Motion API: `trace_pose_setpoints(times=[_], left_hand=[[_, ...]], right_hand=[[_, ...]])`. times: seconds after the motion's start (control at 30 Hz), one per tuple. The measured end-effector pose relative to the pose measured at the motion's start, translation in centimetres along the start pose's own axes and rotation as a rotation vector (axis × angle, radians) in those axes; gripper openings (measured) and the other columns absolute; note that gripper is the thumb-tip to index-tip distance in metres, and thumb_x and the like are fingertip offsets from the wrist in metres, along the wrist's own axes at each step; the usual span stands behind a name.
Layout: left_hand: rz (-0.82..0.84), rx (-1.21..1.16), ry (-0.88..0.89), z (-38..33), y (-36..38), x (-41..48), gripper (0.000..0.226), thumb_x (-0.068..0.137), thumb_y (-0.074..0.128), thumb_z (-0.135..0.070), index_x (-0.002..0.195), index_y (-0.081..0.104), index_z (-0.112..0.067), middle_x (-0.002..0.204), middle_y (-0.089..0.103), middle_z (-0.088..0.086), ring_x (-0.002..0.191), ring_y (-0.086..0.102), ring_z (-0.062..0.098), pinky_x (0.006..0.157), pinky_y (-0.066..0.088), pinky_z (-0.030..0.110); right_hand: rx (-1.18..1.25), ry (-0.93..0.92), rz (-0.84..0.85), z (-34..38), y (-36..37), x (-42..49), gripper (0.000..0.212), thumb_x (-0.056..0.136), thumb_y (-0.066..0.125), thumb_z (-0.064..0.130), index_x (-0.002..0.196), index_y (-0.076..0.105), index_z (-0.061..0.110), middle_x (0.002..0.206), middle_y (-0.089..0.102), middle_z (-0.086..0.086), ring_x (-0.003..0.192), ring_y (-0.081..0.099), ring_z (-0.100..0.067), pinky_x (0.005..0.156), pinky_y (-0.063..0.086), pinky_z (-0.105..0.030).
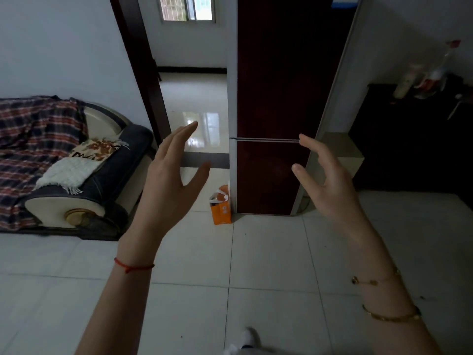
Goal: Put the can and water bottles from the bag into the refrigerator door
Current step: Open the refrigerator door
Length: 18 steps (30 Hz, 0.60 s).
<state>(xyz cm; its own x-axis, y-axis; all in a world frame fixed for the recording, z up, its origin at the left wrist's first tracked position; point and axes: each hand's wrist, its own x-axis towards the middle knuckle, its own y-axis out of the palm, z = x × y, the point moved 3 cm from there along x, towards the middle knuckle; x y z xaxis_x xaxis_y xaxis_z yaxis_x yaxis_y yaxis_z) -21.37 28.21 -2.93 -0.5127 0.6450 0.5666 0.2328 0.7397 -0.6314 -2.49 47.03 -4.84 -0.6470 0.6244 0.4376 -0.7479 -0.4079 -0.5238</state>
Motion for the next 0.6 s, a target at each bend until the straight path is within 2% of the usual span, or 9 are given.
trace_pose_setpoints(times=[0.23, 0.4, 0.47, 0.53, 0.6], left_hand=[[-0.029, 0.016, -0.047, 3.0, 4.0, 6.7, 0.063, 0.093, 0.063, -0.020, 0.149, 0.037, -0.014, 0.151, 0.045, 0.008, 0.138, 0.044, 0.022, 0.112, 0.042, 0.044], [-0.034, 0.036, -0.068, 5.5, 6.0, 9.9, 0.062, 0.093, 0.064, -0.020, 0.149, 0.038, -0.013, 0.149, 0.047, 0.008, 0.137, 0.046, 0.023, 0.110, 0.043, 0.046], [-0.028, 0.035, -0.078, 6.5, 6.9, 11.1, 0.061, 0.093, 0.064, -0.019, 0.149, 0.038, -0.013, 0.149, 0.047, 0.008, 0.136, 0.046, 0.023, 0.110, 0.043, 0.046], [-0.021, 0.033, -0.080, 7.4, 7.8, 12.5, 0.061, 0.093, 0.064, -0.019, 0.148, 0.038, -0.012, 0.148, 0.048, 0.008, 0.135, 0.047, 0.022, 0.110, 0.043, 0.045], [-0.019, 0.024, -0.081, 8.5, 8.7, 14.1, 0.061, 0.093, 0.064, -0.018, 0.148, 0.039, -0.012, 0.147, 0.049, 0.007, 0.134, 0.048, 0.021, 0.110, 0.043, 0.041]], right_hand=[[0.026, -0.018, 0.049, -4.7, 1.6, 9.3, 0.052, 0.096, 0.054, 0.031, 0.145, 0.038, 0.027, 0.148, 0.042, 0.011, 0.139, 0.035, -0.003, 0.103, 0.020, 0.006], [0.042, -0.029, 0.093, -7.3, 3.7, 13.8, 0.052, 0.096, 0.054, 0.031, 0.145, 0.038, 0.028, 0.148, 0.042, 0.013, 0.139, 0.035, 0.000, 0.103, 0.021, 0.004], [0.044, -0.033, 0.099, -8.2, 4.5, 15.4, 0.051, 0.096, 0.054, 0.030, 0.145, 0.038, 0.027, 0.148, 0.042, 0.012, 0.138, 0.035, -0.001, 0.106, 0.025, -0.001], [0.045, -0.026, 0.099, -9.1, 5.3, 17.0, 0.051, 0.096, 0.054, 0.029, 0.145, 0.038, 0.025, 0.148, 0.043, 0.011, 0.139, 0.036, -0.002, 0.108, 0.027, -0.006], [0.041, -0.022, 0.093, -10.1, 6.1, 18.6, 0.051, 0.096, 0.055, 0.028, 0.145, 0.039, 0.024, 0.148, 0.043, 0.010, 0.138, 0.036, -0.002, 0.109, 0.026, -0.004]])
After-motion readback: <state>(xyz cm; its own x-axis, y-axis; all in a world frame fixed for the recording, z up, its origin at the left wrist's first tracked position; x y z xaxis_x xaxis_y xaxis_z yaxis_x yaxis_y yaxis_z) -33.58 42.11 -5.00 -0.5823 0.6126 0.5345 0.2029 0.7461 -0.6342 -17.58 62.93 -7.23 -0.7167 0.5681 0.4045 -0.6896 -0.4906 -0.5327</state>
